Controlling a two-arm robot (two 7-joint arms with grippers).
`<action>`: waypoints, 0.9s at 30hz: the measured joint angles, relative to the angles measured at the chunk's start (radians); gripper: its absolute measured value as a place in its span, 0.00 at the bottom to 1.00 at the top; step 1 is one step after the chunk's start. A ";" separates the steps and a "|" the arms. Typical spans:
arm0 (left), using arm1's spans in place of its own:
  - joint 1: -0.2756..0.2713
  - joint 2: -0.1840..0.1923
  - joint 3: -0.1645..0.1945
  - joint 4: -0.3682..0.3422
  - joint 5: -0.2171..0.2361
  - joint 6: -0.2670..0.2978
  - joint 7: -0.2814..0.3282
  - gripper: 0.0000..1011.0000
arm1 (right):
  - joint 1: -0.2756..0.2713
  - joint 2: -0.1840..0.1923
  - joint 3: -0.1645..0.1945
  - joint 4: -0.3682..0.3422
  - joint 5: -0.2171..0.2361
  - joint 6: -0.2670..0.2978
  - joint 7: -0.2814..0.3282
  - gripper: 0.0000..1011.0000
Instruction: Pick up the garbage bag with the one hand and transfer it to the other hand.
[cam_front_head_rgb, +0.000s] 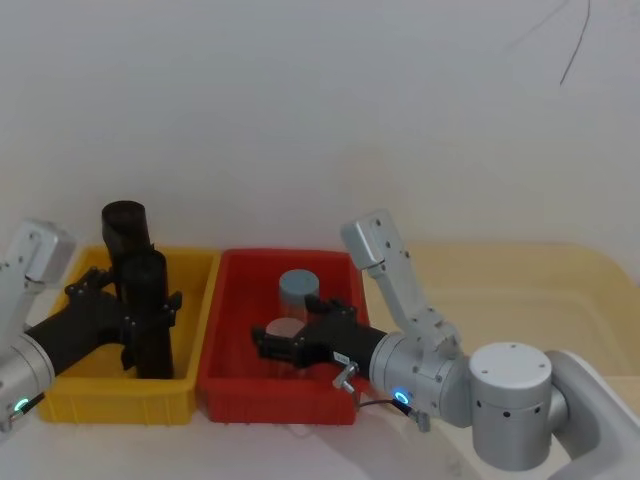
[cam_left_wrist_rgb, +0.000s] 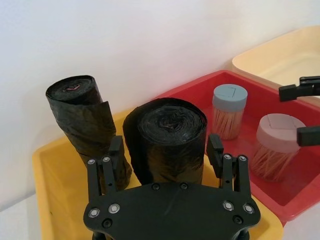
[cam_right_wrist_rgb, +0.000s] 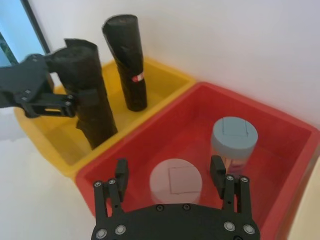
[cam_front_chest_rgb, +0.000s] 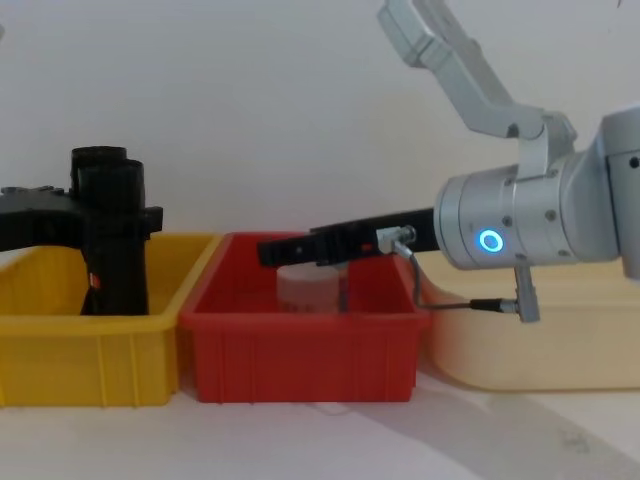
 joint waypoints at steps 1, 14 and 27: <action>-0.001 0.000 0.000 0.001 0.000 0.000 0.000 0.99 | 0.004 -0.001 0.000 0.008 -0.002 0.000 0.000 0.99; -0.003 -0.002 0.002 0.005 0.002 0.000 0.001 0.99 | 0.041 -0.011 0.005 0.079 -0.016 0.000 0.012 0.99; -0.005 -0.002 0.003 0.006 0.002 0.000 0.001 0.99 | 0.053 -0.007 0.002 0.082 -0.011 0.026 0.048 0.99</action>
